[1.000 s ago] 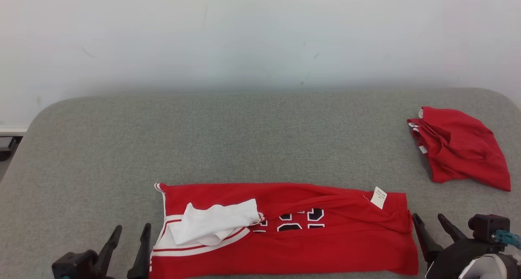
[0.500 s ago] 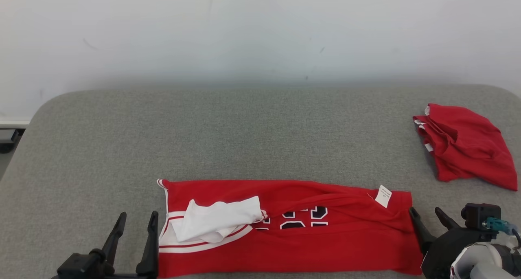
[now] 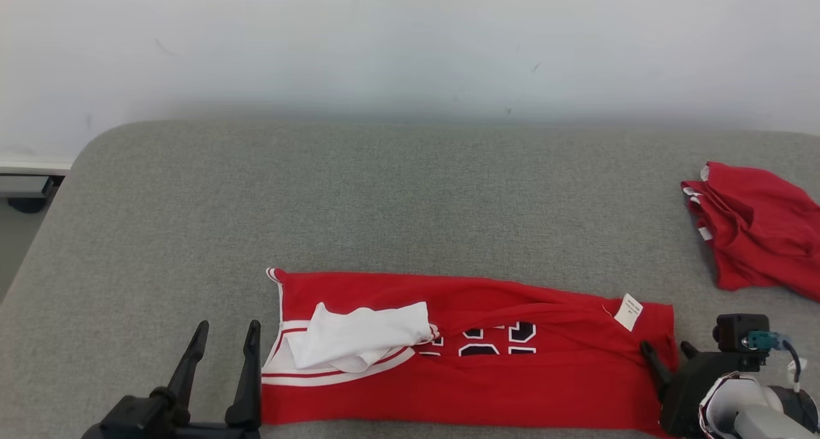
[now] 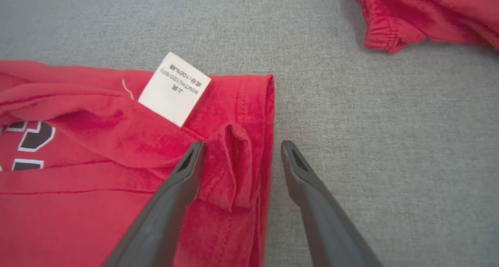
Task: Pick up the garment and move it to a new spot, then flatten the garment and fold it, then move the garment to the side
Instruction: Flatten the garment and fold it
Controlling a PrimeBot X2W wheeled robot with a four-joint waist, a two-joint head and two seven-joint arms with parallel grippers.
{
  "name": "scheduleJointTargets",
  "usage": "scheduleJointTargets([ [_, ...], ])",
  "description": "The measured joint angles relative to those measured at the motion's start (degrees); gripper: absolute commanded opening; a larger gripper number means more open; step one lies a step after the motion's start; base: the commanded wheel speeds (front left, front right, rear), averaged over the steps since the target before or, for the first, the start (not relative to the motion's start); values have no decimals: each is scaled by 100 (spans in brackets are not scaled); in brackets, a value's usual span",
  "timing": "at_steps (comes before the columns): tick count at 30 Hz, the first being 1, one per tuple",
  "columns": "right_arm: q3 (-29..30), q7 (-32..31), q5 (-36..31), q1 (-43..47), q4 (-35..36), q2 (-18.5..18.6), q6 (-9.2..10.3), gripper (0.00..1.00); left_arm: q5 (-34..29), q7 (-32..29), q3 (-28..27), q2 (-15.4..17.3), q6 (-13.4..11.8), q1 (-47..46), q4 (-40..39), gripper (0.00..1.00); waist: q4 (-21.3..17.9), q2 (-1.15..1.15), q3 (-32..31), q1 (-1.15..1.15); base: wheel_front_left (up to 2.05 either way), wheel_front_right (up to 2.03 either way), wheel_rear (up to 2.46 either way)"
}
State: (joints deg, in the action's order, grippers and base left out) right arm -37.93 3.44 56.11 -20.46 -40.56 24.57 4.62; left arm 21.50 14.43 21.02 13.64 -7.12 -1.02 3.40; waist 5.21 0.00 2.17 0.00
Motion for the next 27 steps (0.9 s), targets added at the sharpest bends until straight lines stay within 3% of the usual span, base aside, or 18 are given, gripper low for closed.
scheduleJointTargets([
  [11,-121,-477,81,-133,-393,-143,-14,100,-187,23,-159,-92,0,108,-49,100,65,0,39,0,0,0,0],
  [12,-127,-505,83,-149,-402,-142,-60,40,-191,23,-165,-97,0,108,-52,100,65,0,40,0,0,0,0],
  [13,-123,-505,87,-166,-403,-144,-99,10,-191,23,-175,-103,0,111,-53,100,63,-1,41,0,0,0,0],
  [14,-114,-506,101,-203,-406,-157,-114,0,-191,23,-205,-105,0,128,-54,100,58,0,41,0,0,0,0],
  [20,-110,-546,120,-354,-444,-168,-268,0,-191,23,-321,-126,0,315,-44,100,-51,0,10,0,0,0,0],
  [27,33,-459,118,-404,-465,302,-402,0,-190,23,-298,-201,0,311,-45,100,-165,0,-34,0,0,0,0],
])
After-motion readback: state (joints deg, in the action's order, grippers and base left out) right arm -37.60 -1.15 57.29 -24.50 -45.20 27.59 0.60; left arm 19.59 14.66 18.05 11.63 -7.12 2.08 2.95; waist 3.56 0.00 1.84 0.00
